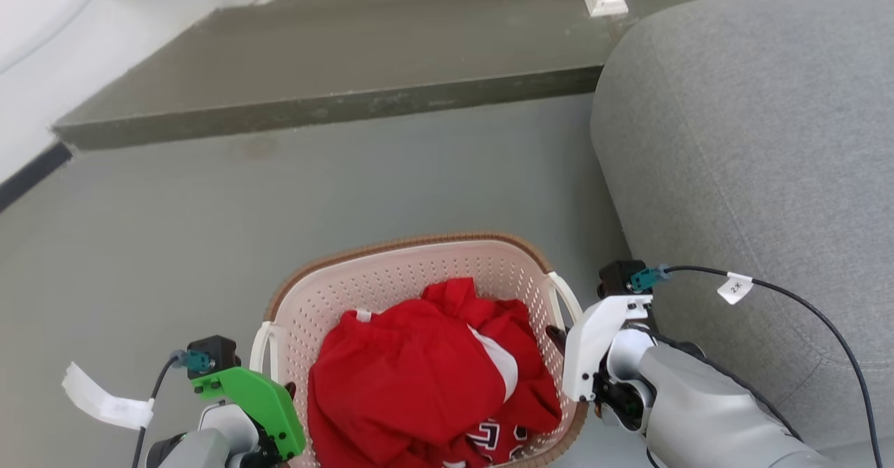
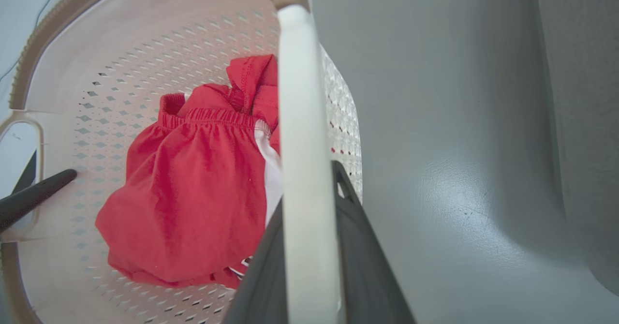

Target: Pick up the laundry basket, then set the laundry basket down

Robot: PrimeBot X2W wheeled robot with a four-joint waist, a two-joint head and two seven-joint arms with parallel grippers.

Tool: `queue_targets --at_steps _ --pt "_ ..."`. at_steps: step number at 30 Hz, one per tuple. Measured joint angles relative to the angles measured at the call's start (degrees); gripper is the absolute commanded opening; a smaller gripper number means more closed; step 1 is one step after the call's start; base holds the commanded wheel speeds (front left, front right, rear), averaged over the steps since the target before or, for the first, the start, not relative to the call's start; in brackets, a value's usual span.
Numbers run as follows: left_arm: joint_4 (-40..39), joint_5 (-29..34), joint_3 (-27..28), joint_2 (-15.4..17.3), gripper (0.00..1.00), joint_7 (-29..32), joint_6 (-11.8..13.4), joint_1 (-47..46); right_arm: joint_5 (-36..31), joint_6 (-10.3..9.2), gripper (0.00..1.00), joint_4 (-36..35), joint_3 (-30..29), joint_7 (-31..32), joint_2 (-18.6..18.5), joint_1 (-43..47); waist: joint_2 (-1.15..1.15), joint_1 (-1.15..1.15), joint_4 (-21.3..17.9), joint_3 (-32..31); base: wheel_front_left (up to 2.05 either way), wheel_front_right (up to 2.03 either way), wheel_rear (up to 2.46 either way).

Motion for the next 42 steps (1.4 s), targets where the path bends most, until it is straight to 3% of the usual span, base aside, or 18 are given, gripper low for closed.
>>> queue_targets --at_steps 42 --pt "2.2 -0.9 -0.5 -0.3 0.0 3.9 0.0 1.2 3.8 -0.18 0.0 -0.3 2.5 4.6 -0.2 1.8 0.0 0.01 -0.3 -3.2 0.0 0.0 0.0"
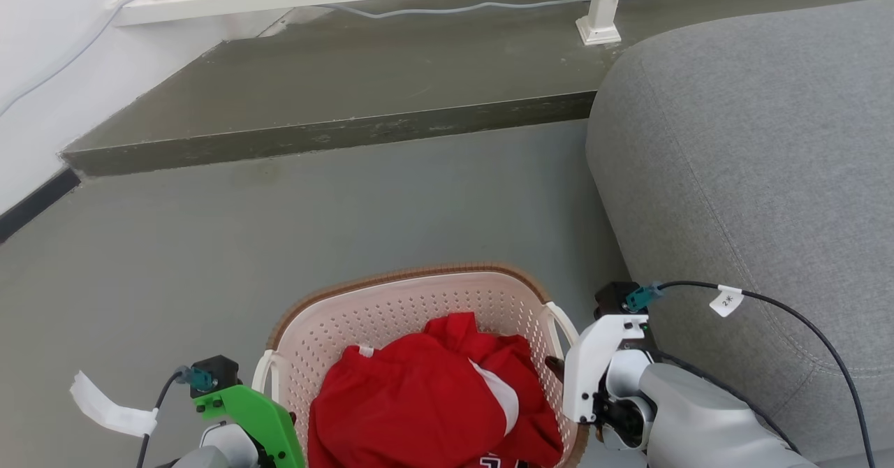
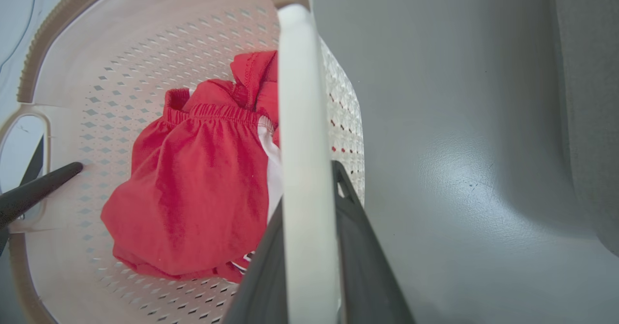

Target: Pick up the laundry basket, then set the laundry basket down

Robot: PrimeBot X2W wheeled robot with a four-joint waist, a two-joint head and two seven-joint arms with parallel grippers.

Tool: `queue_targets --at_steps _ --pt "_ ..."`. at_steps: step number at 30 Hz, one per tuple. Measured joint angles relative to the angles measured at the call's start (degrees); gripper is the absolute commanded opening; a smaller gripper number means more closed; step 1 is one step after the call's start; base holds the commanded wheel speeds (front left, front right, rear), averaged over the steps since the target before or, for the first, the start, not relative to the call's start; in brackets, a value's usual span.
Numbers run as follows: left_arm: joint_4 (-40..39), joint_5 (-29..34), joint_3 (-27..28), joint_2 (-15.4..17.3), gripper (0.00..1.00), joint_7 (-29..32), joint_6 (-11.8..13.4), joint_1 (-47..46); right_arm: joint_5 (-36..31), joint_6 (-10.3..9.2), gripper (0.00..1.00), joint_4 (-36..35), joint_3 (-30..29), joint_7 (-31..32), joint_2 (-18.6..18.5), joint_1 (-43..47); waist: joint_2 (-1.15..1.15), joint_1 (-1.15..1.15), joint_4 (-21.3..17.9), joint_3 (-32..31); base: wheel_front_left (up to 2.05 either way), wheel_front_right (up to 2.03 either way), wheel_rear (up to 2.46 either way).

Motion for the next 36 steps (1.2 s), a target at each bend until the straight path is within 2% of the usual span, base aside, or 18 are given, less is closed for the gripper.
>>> queue_targets --at_steps 22,36 --pt "0.2 -0.4 -0.3 0.0 0.0 0.0 0.0 0.0 1.0 -0.09 0.0 -0.2 1.0 0.1 -0.1 0.0 0.0 0.0 0.1 0.7 0.0 0.0 0.0" --pt "-0.7 -0.6 -0.3 0.4 0.0 -0.5 0.0 -0.5 1.0 -1.0 0.0 -1.2 1.7 -0.1 -0.4 -1.3 0.0 0.0 -0.1 3.5 0.0 0.0 0.0"
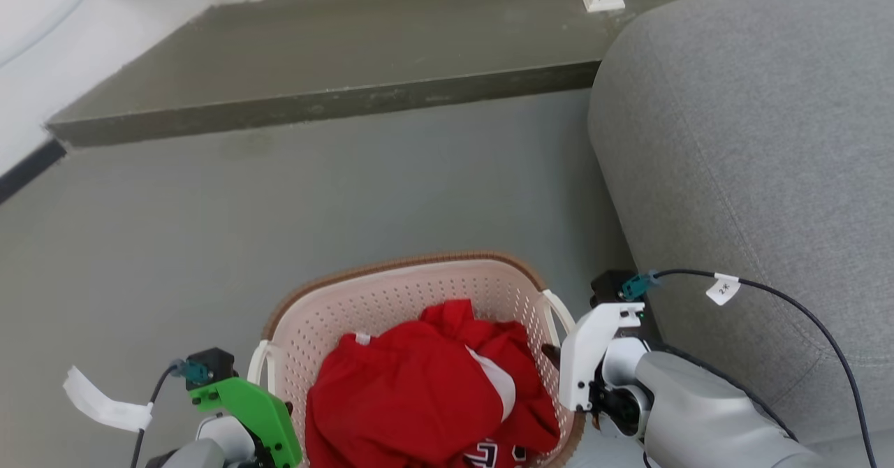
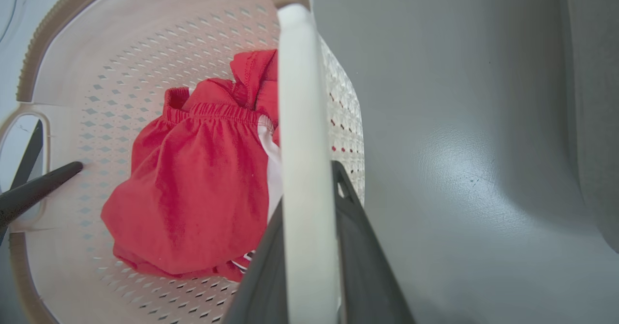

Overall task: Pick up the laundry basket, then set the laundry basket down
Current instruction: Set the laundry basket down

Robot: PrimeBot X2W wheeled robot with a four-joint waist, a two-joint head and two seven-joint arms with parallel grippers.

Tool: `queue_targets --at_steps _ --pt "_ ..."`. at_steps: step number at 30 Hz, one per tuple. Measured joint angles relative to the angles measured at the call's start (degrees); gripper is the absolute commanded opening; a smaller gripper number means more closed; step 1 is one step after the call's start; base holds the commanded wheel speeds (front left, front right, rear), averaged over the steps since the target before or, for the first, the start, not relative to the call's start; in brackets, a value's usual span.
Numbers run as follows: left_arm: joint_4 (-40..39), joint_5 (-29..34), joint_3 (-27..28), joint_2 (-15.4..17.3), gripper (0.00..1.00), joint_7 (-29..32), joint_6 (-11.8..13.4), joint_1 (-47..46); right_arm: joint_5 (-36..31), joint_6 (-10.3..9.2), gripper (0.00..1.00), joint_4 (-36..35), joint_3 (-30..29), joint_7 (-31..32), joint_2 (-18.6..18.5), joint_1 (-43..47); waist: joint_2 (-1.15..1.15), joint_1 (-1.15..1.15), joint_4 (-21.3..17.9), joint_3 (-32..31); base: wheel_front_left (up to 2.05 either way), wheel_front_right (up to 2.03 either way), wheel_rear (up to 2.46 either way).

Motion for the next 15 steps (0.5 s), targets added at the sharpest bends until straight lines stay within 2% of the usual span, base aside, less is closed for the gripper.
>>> queue_targets --at_steps 15 --pt "-2.0 0.0 0.0 1.5 0.0 -2.0 0.0 -3.0 0.0 -0.64 0.0 -1.2 0.5 -2.0 -0.1 -3.5 0.0 0.0 0.0 5.5 0.0 0.0 0.0"
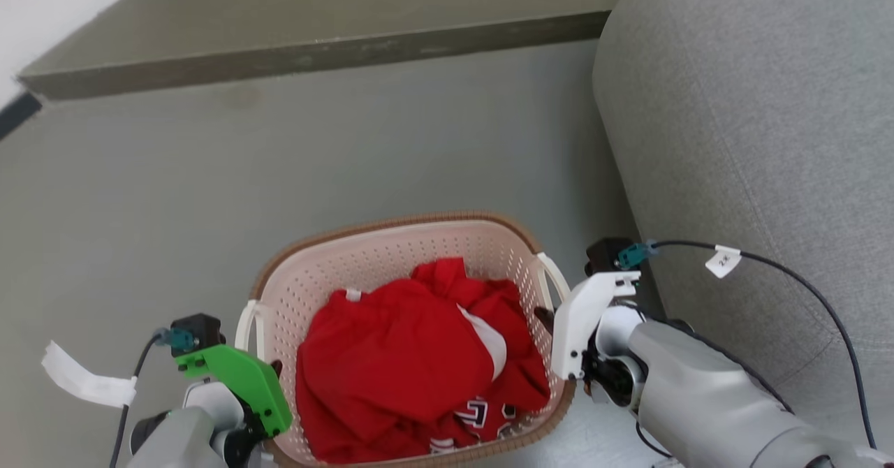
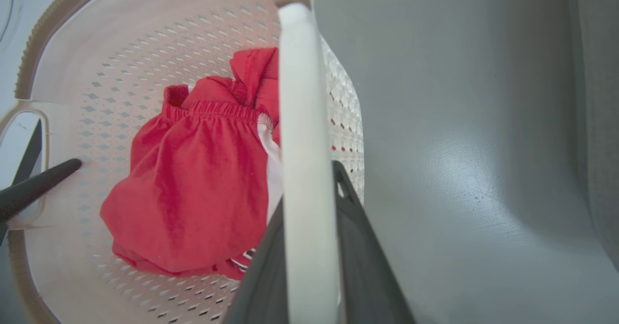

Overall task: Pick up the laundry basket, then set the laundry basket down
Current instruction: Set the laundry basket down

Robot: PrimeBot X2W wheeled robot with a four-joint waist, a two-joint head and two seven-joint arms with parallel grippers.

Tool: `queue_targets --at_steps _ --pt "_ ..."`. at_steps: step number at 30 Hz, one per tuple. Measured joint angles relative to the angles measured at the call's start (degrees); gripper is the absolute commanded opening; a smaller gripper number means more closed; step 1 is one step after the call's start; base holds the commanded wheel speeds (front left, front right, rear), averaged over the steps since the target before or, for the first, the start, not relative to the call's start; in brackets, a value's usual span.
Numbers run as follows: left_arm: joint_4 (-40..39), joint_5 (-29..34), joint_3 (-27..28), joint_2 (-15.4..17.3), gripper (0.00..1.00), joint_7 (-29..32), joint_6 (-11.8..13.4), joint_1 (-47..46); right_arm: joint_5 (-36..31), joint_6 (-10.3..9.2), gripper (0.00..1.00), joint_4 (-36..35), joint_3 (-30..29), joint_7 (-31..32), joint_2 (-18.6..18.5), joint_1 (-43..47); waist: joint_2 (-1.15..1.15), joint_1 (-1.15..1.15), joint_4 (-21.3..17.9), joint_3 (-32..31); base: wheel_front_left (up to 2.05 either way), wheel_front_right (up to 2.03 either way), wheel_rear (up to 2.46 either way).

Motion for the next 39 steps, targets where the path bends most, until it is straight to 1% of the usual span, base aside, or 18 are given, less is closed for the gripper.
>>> queue_targets --at_steps 8,13,21,39 --pt "-1.1 0.2 0.0 0.8 0.0 -1.2 0.0 -2.8 0.0 -0.9 0.0 -0.7 0.1 -1.2 -0.1 -3.0 0.0 0.0 0.0 3.8 0.0 0.0 0.0" --pt "-1.5 0.3 0.0 1.3 0.0 -1.7 0.0 -4.2 0.0 -1.01 0.0 -1.1 0.3 -1.3 -0.2 -5.0 0.0 0.0 0.0 6.3 0.0 0.0 0.0" --pt "-2.1 0.6 0.1 1.7 0.0 -2.9 0.0 -7.3 -0.1 -1.77 0.0 -1.4 0.5 -2.0 -0.3 -8.4 0.0 0.0 0.0 10.5 0.0 0.0 0.0" --pt "-2.8 1.5 0.0 2.3 0.0 -4.9 0.0 -14.2 -0.7 -2.52 0.0 -1.4 0.8 -4.0 -0.8 -15.4 0.0 0.01 0.5 20.7 0.0 0.0 0.0"
